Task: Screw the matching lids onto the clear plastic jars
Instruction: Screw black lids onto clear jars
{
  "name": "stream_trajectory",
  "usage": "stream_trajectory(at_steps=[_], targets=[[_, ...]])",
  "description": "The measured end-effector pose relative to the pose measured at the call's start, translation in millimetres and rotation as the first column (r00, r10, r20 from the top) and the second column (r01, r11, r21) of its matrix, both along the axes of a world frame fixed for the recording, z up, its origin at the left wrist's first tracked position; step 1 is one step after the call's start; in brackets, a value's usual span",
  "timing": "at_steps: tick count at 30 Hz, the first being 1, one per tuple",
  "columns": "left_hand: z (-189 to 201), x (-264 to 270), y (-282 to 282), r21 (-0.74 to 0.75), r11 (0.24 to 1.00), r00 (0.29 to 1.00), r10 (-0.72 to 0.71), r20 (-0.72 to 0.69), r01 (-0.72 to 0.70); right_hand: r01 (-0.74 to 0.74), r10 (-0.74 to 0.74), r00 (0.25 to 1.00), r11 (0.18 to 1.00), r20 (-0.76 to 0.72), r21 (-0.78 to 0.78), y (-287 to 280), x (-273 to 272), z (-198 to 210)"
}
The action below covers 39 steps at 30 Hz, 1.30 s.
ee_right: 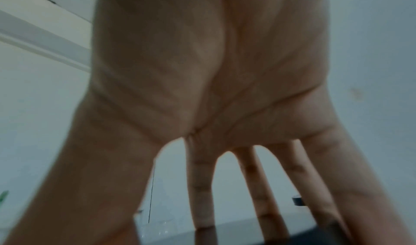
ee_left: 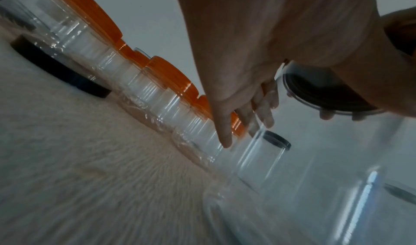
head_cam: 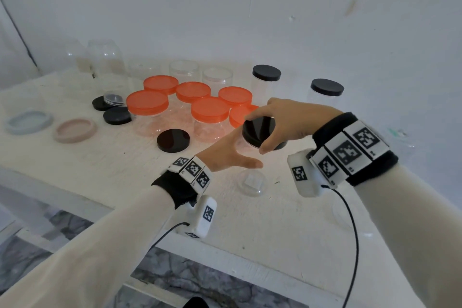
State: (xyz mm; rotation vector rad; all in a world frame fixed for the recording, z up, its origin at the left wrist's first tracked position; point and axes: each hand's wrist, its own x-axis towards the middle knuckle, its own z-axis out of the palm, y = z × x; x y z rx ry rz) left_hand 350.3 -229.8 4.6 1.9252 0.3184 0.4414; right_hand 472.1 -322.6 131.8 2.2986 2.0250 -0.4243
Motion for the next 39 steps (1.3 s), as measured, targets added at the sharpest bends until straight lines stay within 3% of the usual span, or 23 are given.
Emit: stream_trajectory(at_steps=[5, 7, 11, 15, 17, 22, 26, 31, 35, 39], targets=[[10, -11, 17, 0.089, 0.991, 0.96, -0.069, -0.271, 0.096, 0.09, -0.092, 0.995, 0.994, 0.034, 0.062, -5, 9, -15], [14, -13, 25, 0.124, 0.99, 0.954, -0.027, -0.3, 0.067, 0.128, -0.134, 0.99, 0.987, 0.049, 0.098, -6, 15, -22], [16, -8, 41, 0.239, 0.966, 0.974, 0.145, -0.175, -0.101, 0.194, -0.215, 0.973, 0.96, 0.084, 0.203, -9, 27, -41], [13, 10, 52, 0.494, 0.828, 0.953, 0.303, 0.004, -0.266, 0.249, -0.282, 0.959, 0.899, 0.042, 0.36, -7, 33, -64], [11, 22, 57, 0.59, 0.762, 0.95, 0.311, 0.028, -0.267, 0.288, -0.322, 0.947, 0.841, -0.002, 0.457, -3, 36, -77], [3, 45, 65, 0.686, 0.699, 0.956, 0.294, -0.016, -0.203, 0.43, -0.371, 0.9, 0.666, -0.23, 0.61, 9, 47, -100], [-9, 55, 72, 0.721, 0.676, 0.939, 0.328, -0.107, -0.154, 0.473, -0.338, 0.879, 0.547, -0.335, 0.69, 20, 64, -113], [-18, 59, 80, 0.62, 0.75, 0.944, 0.327, -0.042, -0.232, 0.492, -0.319, 0.869, 0.464, -0.379, 0.737, 40, 83, -125], [-22, 58, 86, 0.564, 0.79, 0.954, 0.299, -0.013, -0.24, 0.504, -0.325, 0.861, 0.45, -0.391, 0.737, 58, 94, -126], [-22, 59, 85, 0.585, 0.773, 0.953, 0.302, 0.001, -0.245, 0.508, -0.33, 0.86, 0.476, -0.39, 0.718, 76, 105, -123]])
